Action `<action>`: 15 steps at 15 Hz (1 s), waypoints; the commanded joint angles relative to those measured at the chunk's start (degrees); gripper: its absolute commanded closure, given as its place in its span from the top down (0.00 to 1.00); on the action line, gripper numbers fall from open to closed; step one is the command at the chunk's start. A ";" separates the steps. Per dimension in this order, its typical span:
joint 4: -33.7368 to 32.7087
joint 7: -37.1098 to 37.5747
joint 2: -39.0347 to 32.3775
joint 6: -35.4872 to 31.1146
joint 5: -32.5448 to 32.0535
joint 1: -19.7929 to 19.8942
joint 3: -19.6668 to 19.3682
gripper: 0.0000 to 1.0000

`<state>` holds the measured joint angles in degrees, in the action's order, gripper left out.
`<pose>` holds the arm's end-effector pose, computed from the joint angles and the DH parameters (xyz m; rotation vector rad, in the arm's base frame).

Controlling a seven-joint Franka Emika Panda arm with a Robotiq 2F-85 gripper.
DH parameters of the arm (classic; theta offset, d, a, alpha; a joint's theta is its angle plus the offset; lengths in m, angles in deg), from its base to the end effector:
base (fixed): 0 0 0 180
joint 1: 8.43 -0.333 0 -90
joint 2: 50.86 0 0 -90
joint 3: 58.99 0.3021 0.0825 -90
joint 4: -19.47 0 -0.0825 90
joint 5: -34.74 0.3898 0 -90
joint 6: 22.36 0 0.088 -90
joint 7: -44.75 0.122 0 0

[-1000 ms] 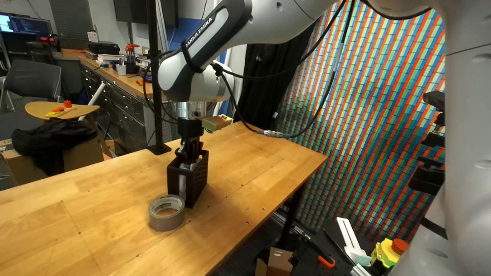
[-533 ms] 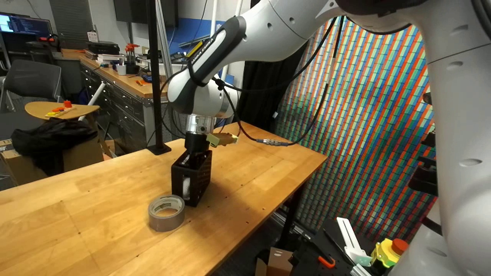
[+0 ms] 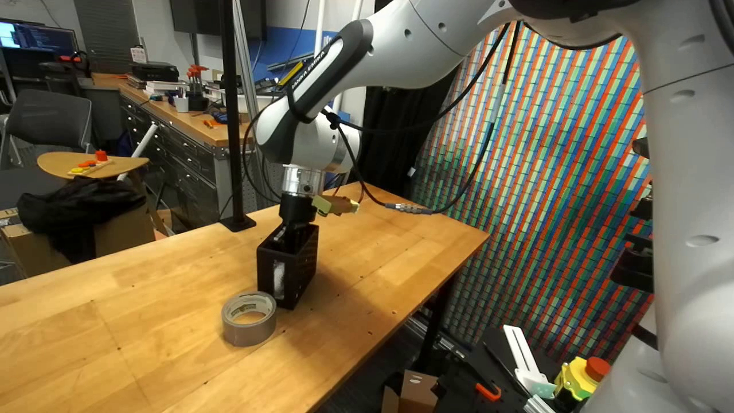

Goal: Put the hand towel into the box

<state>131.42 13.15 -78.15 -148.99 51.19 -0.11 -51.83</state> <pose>0.5903 0.0011 0.1881 -2.7784 -0.4569 0.1910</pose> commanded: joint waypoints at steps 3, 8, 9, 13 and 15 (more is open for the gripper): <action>4.98 2.37 14.29 -1.32 -6.70 -1.98 -1.85 0.03; 6.78 5.03 26.73 -1.93 -11.07 -3.16 -3.56 0.27; 2.94 3.29 20.53 -0.19 -9.36 -3.30 -3.60 0.04; 5.40 3.79 26.09 -0.23 -9.74 -3.91 -4.50 0.26; 5.92 3.81 25.96 -0.52 -9.75 -3.93 -4.52 0.27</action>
<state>137.44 16.95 -52.19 -149.64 41.42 -2.13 -54.44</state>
